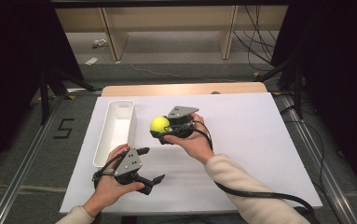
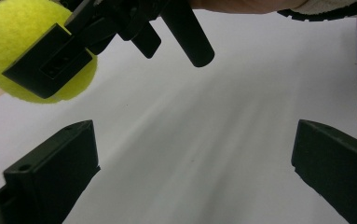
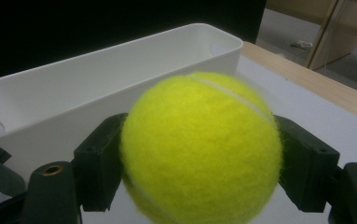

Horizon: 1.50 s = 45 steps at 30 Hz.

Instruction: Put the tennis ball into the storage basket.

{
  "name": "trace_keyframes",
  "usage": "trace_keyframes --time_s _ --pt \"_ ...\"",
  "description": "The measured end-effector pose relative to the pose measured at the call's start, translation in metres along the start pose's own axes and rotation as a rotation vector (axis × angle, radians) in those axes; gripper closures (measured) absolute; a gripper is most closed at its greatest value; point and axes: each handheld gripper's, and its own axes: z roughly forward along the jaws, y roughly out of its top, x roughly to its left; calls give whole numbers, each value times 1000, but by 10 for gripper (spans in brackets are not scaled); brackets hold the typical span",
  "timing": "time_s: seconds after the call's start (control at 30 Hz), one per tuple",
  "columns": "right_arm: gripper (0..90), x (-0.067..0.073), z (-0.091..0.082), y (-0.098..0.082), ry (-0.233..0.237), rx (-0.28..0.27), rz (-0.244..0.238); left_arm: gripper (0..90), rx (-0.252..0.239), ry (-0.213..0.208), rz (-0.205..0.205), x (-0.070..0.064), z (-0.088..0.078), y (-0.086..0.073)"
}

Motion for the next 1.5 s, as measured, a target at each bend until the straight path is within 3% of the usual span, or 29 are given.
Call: trace_keyframes --time_s 1.5 --pt "261 10 12 15 19 1 -19 1 1 0 -5 1 -1 0"
